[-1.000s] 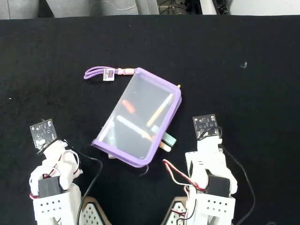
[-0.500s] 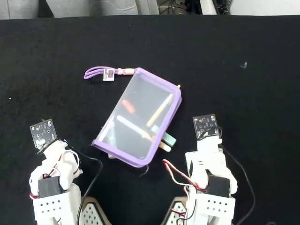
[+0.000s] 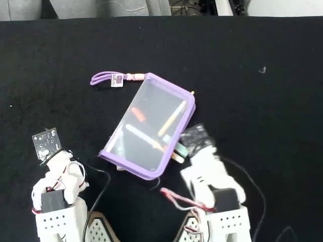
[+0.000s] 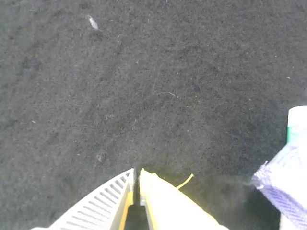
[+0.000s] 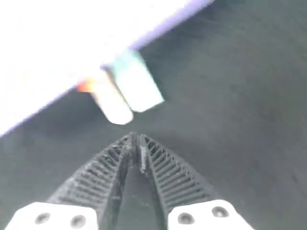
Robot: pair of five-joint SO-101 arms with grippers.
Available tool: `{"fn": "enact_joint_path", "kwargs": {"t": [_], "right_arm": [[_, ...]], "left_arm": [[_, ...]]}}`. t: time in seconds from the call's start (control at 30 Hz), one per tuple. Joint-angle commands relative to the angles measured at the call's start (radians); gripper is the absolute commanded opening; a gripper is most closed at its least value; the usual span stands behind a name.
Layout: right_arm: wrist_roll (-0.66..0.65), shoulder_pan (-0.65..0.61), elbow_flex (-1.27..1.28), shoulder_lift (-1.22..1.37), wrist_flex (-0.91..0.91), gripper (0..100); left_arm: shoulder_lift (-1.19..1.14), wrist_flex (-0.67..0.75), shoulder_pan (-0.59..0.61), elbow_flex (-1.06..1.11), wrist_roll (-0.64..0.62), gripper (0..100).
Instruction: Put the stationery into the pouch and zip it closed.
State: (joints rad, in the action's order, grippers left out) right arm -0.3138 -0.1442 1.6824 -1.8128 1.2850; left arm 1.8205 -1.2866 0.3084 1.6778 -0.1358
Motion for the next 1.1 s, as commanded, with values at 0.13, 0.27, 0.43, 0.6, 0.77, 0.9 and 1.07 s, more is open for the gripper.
{"fn": "enact_joint_path", "kwargs": {"t": [0.13, 0.27, 0.43, 0.6, 0.77, 0.9, 1.07], "right_arm": [[0.003, -0.327, 0.001, -0.084, -0.015, 1.4], [0.011, -0.397, -0.004, -0.09, -0.025, 1.3], [0.132, -0.425, -0.058, -0.09, -0.026, 1.5], [0.138, -0.322, -0.312, -0.09, -0.044, 1.5], [-0.147, -0.238, -0.444, -0.085, -0.218, 5.3], [-0.256, -0.242, -0.467, -0.056, -0.364, 21.7], [-0.226, -0.236, -0.593, 0.124, -0.374, 24.6]], "left_arm": [[0.003, 0.012, 0.004, 0.022, 0.002, 3], [0.003, 0.012, 0.004, 0.022, 0.002, 3], [0.003, 0.012, 0.004, 0.022, 0.002, 3], [0.003, 0.012, 0.002, 0.022, 0.002, 3], [0.003, 0.012, 0.002, 0.022, 0.002, 3], [0.003, 0.012, 0.002, 0.022, 0.002, 3], [0.003, 0.012, 0.004, 0.022, 0.002, 3]]}}
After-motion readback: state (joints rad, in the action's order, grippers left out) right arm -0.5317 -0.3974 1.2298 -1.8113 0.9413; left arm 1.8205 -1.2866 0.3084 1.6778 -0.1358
